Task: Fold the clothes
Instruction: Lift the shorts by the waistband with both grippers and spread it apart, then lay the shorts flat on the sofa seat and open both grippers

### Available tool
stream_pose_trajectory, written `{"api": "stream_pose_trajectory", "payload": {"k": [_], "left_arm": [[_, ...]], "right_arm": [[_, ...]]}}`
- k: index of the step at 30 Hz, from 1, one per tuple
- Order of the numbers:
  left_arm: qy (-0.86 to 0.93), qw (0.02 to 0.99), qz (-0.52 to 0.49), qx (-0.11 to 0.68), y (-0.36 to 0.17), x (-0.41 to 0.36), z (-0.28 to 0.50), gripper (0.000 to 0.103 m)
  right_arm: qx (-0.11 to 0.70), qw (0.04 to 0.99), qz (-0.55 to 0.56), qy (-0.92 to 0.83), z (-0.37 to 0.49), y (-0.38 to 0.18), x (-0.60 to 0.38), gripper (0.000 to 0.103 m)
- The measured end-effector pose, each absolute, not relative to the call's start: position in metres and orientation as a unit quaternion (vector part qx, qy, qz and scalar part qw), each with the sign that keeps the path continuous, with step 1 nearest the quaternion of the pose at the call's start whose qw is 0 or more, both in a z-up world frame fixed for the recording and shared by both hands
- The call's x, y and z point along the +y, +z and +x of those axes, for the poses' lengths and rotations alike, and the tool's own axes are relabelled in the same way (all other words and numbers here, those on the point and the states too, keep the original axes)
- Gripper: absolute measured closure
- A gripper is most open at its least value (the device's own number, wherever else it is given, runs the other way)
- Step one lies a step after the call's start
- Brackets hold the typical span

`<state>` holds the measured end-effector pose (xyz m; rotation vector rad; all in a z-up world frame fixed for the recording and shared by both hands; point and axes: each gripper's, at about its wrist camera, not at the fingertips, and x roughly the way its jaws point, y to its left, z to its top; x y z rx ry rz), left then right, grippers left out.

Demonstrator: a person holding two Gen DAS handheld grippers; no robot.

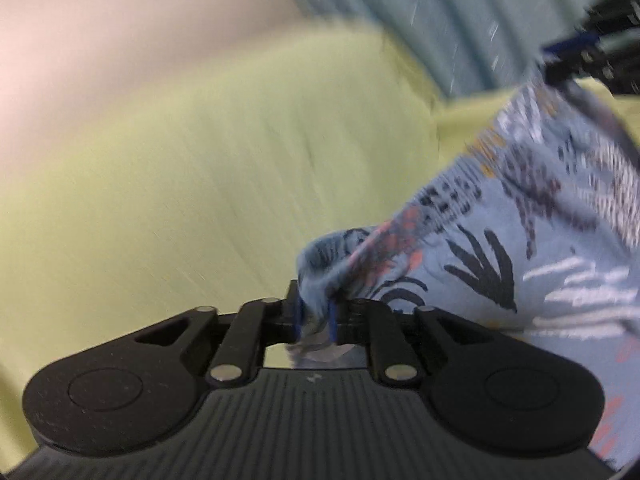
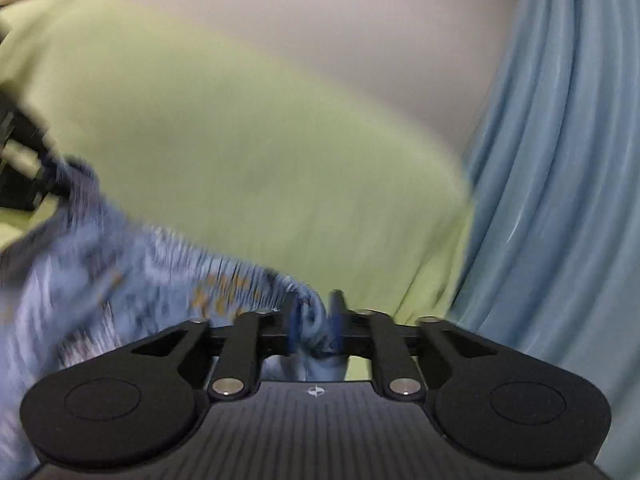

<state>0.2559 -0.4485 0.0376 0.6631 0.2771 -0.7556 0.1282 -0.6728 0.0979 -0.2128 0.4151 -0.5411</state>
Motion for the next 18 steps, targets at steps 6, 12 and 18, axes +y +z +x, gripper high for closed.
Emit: {"api": "stream_pose_trajectory", "payload": {"k": [6,12,18], "left_arm": [[-0.359,0.852,0.315,0.214,-0.064,-0.435,0.273,0.079],[-0.428,0.828,0.288,0.217,-0.074,-0.423,0.219,0.067],[-0.502,0.787,0.292,0.209,-0.066,-0.471,0.154,0.061]], "right_arm": [[0.242,0.933,0.083,-0.252,0.081,-0.001,-0.691,0.075],[0.227,0.928,0.162,-0.248,-0.026,-0.030,-0.637,0.065],[0.297,0.928,0.112,-0.196,-0.050,-0.057,-0.570,0.061]]}}
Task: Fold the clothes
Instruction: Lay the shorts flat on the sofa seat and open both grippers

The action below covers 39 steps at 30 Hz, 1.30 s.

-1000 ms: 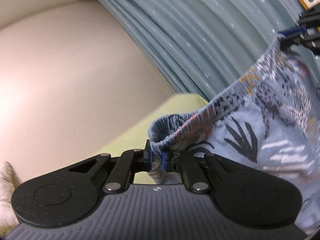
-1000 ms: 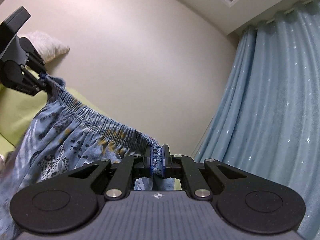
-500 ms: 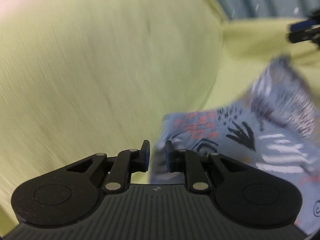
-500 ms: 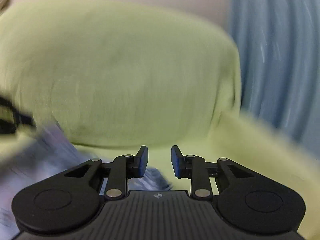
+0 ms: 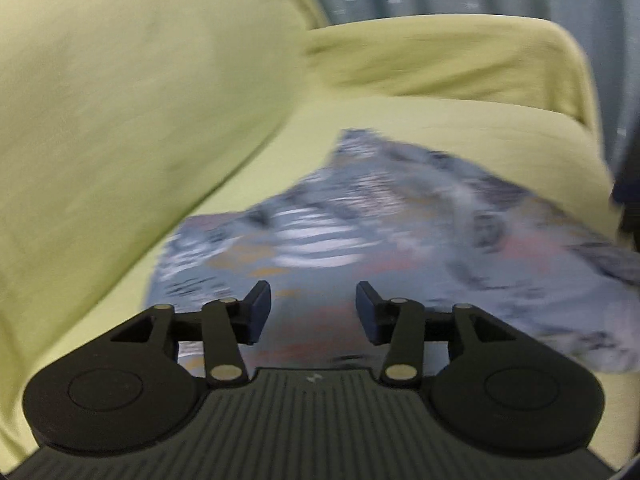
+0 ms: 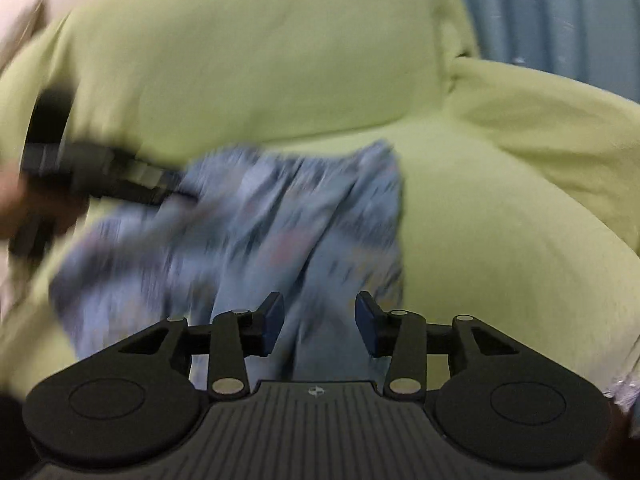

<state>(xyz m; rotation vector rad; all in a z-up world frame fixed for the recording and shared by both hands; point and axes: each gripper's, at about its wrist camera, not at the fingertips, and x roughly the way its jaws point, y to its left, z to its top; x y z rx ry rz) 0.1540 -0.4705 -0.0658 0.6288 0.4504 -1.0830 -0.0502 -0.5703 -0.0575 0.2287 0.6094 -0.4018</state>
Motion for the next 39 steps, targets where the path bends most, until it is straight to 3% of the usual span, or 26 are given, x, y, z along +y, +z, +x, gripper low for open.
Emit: {"api": "stream_pose_trajectory", "payload": {"k": [3,7,13,15,17,20,28,30,34,39], "left_arm": [[-0.529,0.770,0.287,0.212,-0.065,-0.480,0.128,0.060],[-0.544,0.766,0.258,0.226,-0.060,-0.492,0.111,0.051],[-0.530,0.786,0.195,0.251,-0.052,-0.512,0.097,0.051],[-0.516,0.799,0.157,0.265,-0.052,-0.522,0.096,0.051],[-0.498,0.811,0.135,0.275,-0.057,-0.532,0.097,0.051],[-0.463,0.831,0.081,0.296,-0.071,-0.543,0.103,0.051],[-0.450,0.830,0.034,0.329,-0.104,-0.550,0.113,0.051],[-0.452,0.833,0.060,0.313,-0.101,-0.556,0.109,0.051],[-0.458,0.837,0.096,0.285,-0.097,-0.559,0.103,0.041],[-0.443,0.843,0.107,0.284,-0.100,-0.554,0.111,0.041]], "right_arm": [[0.296,0.921,0.125,-0.222,-0.054,-0.071,-0.571,0.061],[0.263,0.909,0.214,-0.243,-0.068,-0.081,-0.597,0.060],[0.236,0.883,0.324,-0.243,-0.094,-0.111,-0.617,0.063],[0.238,0.886,0.318,-0.240,-0.093,-0.111,-0.615,0.073],[0.248,0.888,0.302,-0.242,-0.088,-0.112,-0.610,0.090],[0.258,0.893,0.275,-0.245,-0.083,-0.111,-0.608,0.102],[0.189,0.868,0.234,-0.395,-0.137,-0.100,-0.647,0.102],[0.201,0.860,0.258,-0.392,-0.135,-0.112,-0.653,0.102],[0.192,0.869,0.211,-0.404,-0.125,-0.103,-0.650,0.102],[0.174,0.855,0.164,-0.459,-0.124,-0.092,-0.675,0.103]]}}
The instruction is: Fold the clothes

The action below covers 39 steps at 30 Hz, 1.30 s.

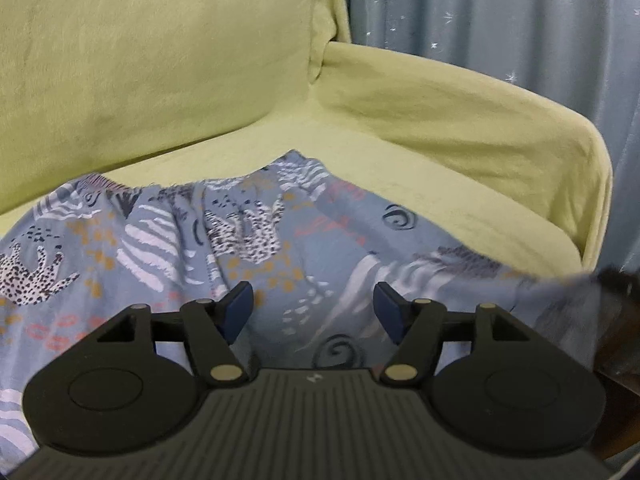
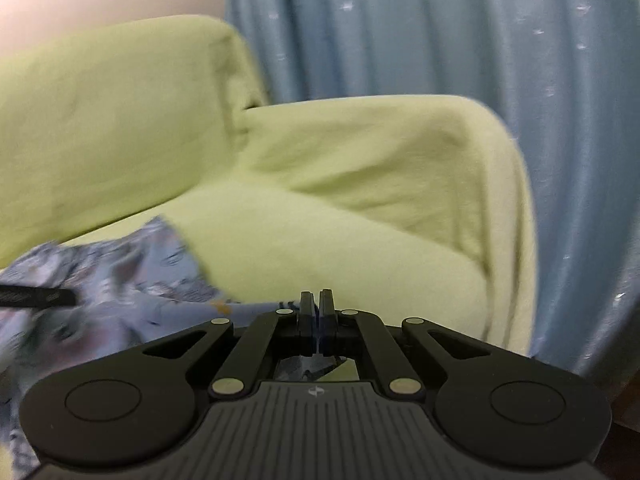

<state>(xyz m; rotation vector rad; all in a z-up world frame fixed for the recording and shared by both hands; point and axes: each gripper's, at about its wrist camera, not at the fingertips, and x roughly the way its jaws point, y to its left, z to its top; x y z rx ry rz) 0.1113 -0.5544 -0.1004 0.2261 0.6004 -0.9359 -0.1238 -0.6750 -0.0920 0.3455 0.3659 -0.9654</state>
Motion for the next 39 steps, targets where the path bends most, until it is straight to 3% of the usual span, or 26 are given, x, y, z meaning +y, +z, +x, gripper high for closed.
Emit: {"api": "stream_pose_trajectory", "payload": {"k": [9,14,17,21,23,28,30,32,34,39], "left_arm": [[-0.424,0.850,0.119,0.287,-0.101,-0.549,0.125,0.041],[-0.409,0.862,0.116,0.275,-0.093,-0.541,0.132,0.040],[-0.399,0.867,0.118,0.275,-0.087,-0.532,0.136,0.040],[-0.389,0.872,0.127,0.269,-0.074,-0.520,0.137,0.039],[-0.386,0.875,0.130,0.261,-0.066,-0.512,0.136,0.039],[-0.368,0.885,0.146,0.244,-0.050,-0.483,0.133,0.035],[-0.361,0.888,0.148,0.243,-0.046,-0.469,0.135,0.035],[-0.351,0.892,0.151,0.243,-0.044,-0.455,0.139,0.035],[-0.339,0.894,0.157,0.245,-0.045,-0.440,0.144,0.035],[-0.314,0.897,0.187,0.250,-0.054,-0.403,0.157,0.035]], "right_arm": [[0.221,0.800,0.258,-0.494,-0.143,-0.119,-0.678,0.101],[0.133,0.848,0.232,-0.458,-0.147,-0.099,-0.658,0.091],[0.135,0.884,0.218,-0.390,-0.135,-0.093,-0.630,0.091],[0.171,0.930,0.206,-0.252,-0.117,-0.097,-0.581,0.090],[0.196,0.946,0.179,-0.186,-0.110,-0.100,-0.551,0.075],[0.271,0.945,0.112,-0.143,-0.091,-0.111,-0.503,0.071],[0.305,0.937,0.057,-0.160,-0.080,-0.117,-0.491,0.071],[0.319,0.930,0.034,-0.178,-0.078,-0.120,-0.489,0.094],[0.323,0.926,0.045,-0.189,-0.081,-0.120,-0.490,0.102],[0.347,0.916,0.082,-0.184,-0.082,-0.120,-0.484,0.102]]}}
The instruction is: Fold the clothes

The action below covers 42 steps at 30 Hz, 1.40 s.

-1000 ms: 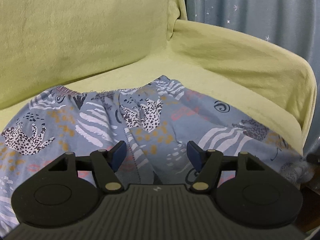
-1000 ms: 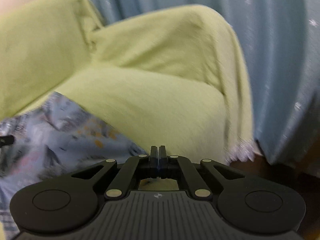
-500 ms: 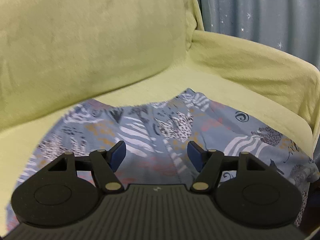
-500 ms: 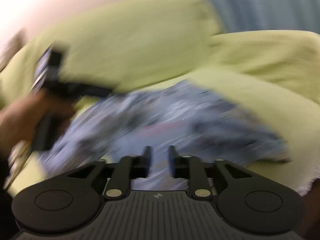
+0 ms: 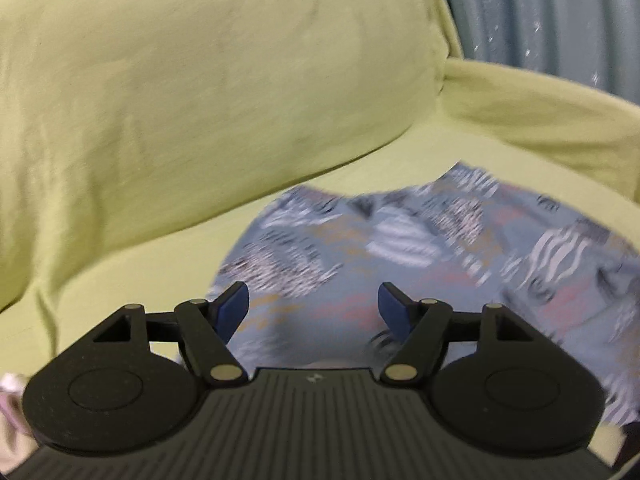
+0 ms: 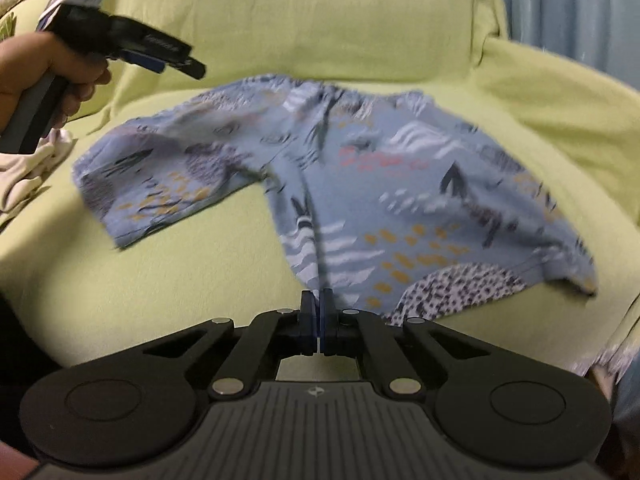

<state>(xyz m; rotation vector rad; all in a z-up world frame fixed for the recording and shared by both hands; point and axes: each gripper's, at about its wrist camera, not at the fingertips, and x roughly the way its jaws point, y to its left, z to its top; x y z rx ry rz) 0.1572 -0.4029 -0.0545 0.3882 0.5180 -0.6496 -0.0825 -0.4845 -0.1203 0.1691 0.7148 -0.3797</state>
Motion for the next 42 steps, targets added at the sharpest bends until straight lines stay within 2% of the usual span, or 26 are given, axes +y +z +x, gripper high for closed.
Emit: {"api": "stream_pose_trajectory", "payload": {"k": [1,4,9,11,12,21,24,28,30,31,32,34,37,39,42], "left_arm": [[-0.305,0.897,0.202,0.248,-0.058,-0.396,0.159,0.035],[-0.286,0.898,0.228,0.245,-0.067,-0.372,0.166,0.035],[-0.276,0.900,0.165,0.295,-0.074,-0.322,0.194,0.037],[-0.288,0.890,0.120,0.331,-0.076,-0.304,0.208,0.047],[-0.294,0.885,0.097,0.349,-0.077,-0.294,0.215,0.055],[-0.386,0.816,0.086,0.422,-0.091,-0.261,0.241,0.056],[-0.412,0.801,0.111,0.420,-0.089,-0.261,0.243,0.056],[-0.415,0.810,0.138,0.391,-0.075,-0.252,0.241,0.052],[-0.414,0.816,0.136,0.379,-0.068,-0.241,0.240,0.050],[-0.416,0.817,0.137,0.374,-0.066,-0.237,0.239,0.050],[-0.418,0.818,0.140,0.370,-0.063,-0.234,0.238,0.050],[-0.422,0.819,0.145,0.362,-0.059,-0.226,0.236,0.050],[-0.434,0.816,0.166,0.343,-0.053,-0.220,0.232,0.048],[-0.440,0.813,0.195,0.327,-0.051,-0.224,0.229,0.045],[-0.446,0.801,0.262,0.302,-0.053,-0.240,0.219,0.045]], "right_arm": [[0.343,0.916,0.079,-0.192,-0.084,-0.118,-0.481,0.099],[0.306,0.924,0.056,-0.220,-0.088,-0.106,-0.471,0.076],[0.215,0.956,0.030,-0.199,-0.086,-0.082,-0.451,0.074],[0.215,0.961,0.037,-0.172,-0.075,-0.084,-0.443,0.074],[0.217,0.963,0.039,-0.158,-0.069,-0.085,-0.438,0.074],[0.261,0.964,-0.026,-0.032,0.011,-0.094,-0.370,0.072],[0.274,0.958,-0.085,-0.006,0.043,-0.098,-0.340,0.056],[0.314,0.930,-0.192,0.005,0.089,-0.112,-0.308,0.056],[0.307,0.925,-0.222,0.008,0.101,-0.116,-0.303,0.060],[0.307,0.927,-0.217,0.006,0.107,-0.114,-0.307,0.088],[0.301,0.935,-0.186,-0.003,0.108,-0.109,-0.317,0.103],[0.287,0.952,-0.102,-0.024,0.108,-0.097,-0.341,0.103],[0.253,0.950,0.167,-0.070,0.082,-0.089,-0.411,0.103],[0.236,0.921,0.294,-0.099,0.060,-0.102,-0.444,0.103],[0.236,0.888,0.372,-0.130,0.040,-0.118,-0.471,0.102]]}}
